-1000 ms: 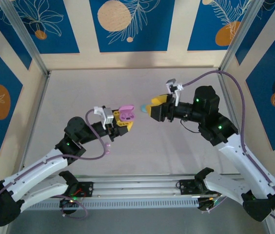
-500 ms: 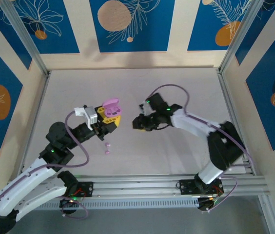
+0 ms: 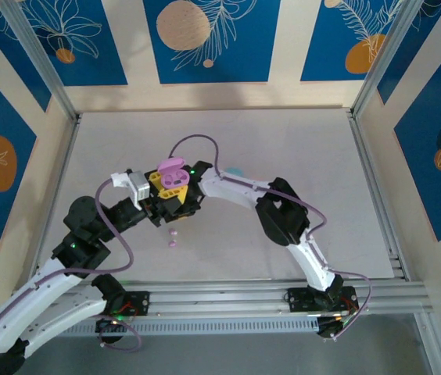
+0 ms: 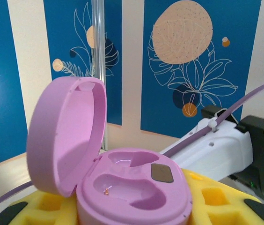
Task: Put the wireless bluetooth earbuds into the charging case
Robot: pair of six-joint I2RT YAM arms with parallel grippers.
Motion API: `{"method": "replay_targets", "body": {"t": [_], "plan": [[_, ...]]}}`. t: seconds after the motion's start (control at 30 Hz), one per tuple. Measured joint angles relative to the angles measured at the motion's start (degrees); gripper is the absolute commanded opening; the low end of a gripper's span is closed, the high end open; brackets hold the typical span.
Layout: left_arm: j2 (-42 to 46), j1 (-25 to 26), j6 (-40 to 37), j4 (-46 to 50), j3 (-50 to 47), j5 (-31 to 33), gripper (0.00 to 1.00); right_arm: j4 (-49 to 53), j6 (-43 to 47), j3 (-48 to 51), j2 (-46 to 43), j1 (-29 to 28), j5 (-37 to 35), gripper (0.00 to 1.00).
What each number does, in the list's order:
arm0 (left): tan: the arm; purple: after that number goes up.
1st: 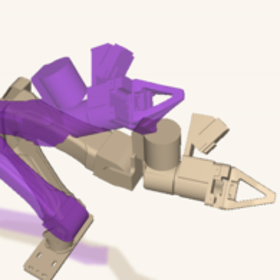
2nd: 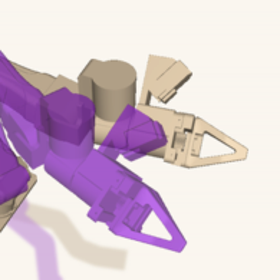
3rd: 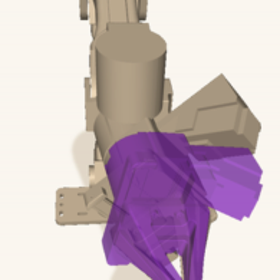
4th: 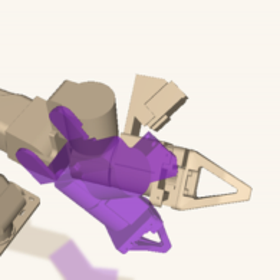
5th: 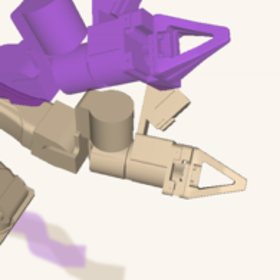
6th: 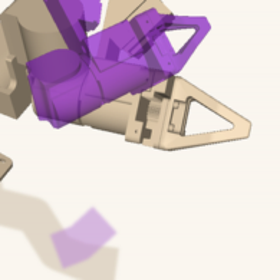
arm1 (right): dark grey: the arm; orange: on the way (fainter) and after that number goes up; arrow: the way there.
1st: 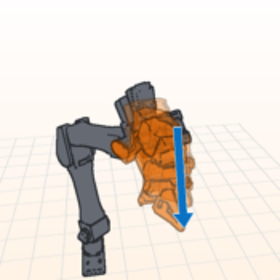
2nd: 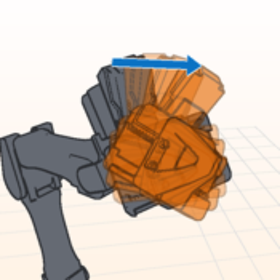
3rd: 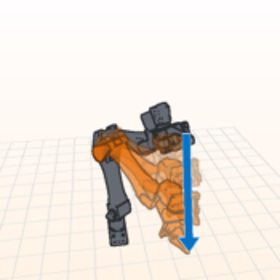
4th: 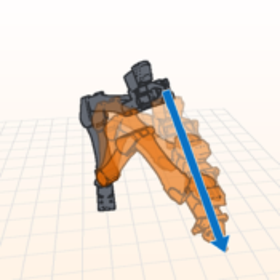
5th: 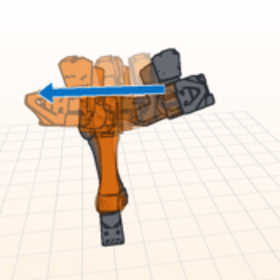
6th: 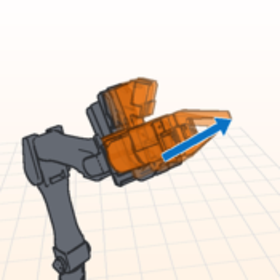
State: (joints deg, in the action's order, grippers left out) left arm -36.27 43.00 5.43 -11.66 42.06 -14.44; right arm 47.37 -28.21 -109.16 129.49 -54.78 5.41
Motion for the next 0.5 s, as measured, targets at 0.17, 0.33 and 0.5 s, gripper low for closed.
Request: {"method": "replay_targets", "body": {"t": [0.17,0.33,0.5], "plan": [[0.17,0.0,0.0,0.63,0.0,0.0,0.25,6.84,2.89,-8.02,5.75,-2.27,-4.11,0.39],[0.17,0.0,0.0,0.63,0.0,0.0,0.24,10.95,4.94,-11.54,8.41,-3.13,-5.7,0.39],[0.15,0.0,0.0,0.63,0.0,0.0,0.25,13.27,5.99,-14.34,10.1,-3.28,-6.58,0.39]]}}
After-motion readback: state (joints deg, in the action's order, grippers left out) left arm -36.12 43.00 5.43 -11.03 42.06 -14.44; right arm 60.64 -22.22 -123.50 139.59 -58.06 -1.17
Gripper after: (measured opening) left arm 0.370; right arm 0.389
